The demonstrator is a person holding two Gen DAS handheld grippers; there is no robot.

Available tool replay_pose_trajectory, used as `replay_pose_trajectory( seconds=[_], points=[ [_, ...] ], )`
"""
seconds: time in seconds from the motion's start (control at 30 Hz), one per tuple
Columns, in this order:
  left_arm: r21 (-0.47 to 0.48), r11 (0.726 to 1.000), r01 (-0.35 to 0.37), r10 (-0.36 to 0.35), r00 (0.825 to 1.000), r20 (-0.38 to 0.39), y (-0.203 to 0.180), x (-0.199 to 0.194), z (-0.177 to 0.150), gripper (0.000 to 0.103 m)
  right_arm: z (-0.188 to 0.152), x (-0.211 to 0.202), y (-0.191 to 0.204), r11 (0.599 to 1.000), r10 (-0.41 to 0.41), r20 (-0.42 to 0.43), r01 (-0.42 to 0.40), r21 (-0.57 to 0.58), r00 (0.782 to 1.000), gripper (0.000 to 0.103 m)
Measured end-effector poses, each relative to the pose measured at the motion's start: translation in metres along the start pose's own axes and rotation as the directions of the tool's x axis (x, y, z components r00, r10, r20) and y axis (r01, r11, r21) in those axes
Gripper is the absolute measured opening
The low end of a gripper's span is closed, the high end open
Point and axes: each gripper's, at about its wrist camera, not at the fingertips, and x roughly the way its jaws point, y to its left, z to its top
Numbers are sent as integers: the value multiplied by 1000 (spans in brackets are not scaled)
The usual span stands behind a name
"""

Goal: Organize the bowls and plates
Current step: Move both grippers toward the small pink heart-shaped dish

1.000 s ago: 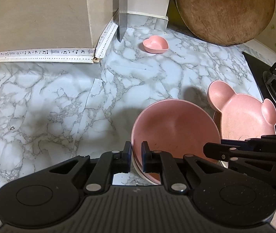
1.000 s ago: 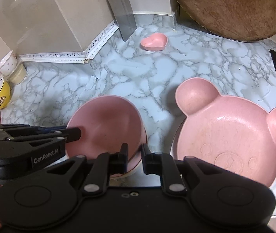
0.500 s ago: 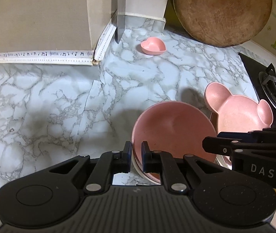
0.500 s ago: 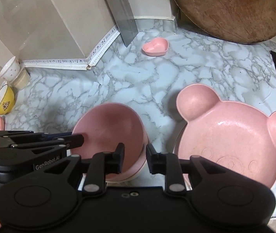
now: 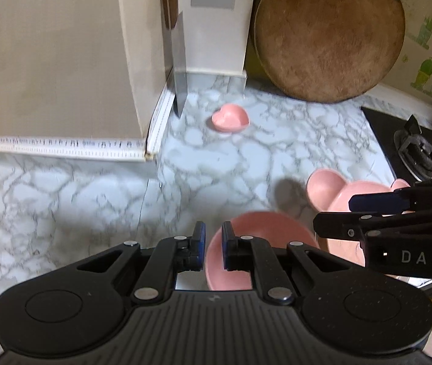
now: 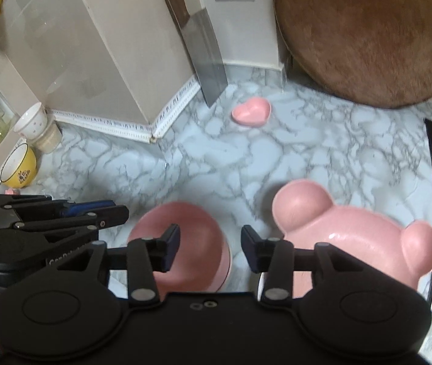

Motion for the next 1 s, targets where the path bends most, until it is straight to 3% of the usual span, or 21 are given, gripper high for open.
replay_pose_trajectory(
  seconds=[0.23, 0.43, 0.5, 0.63, 0.67, 1.0],
  points=[
    [-16, 1000, 6, -6, 999, 36, -3, -2, 26, 14, 25, -15, -8, 1000, 3, 56, -2, -30, 998, 63],
    [-38, 999, -13, 15, 999, 50, -7, 8, 49, 18, 52, -22, -25, 1000, -1, 101, 4, -27, 995, 70],
    [-52, 999, -13, 16, 999, 51, -8, 15, 56, 25, 60, -21, -33, 1000, -6, 110, 8, -22, 994, 72],
    [-90, 995, -36, 43, 996, 79, -8, 28, 67, 69, 74, -15, -45, 999, -9, 123, 14, -32, 992, 73],
    [-102, 994, -46, 55, 995, 87, -8, 31, 70, 73, 78, -13, -48, 999, -11, 122, 14, -31, 992, 74],
    [-196, 976, -94, 103, 994, 35, -8, 92, 108, 73, 112, 37, -76, 1000, 3, 77, -4, 12, 997, 79]
  ],
)
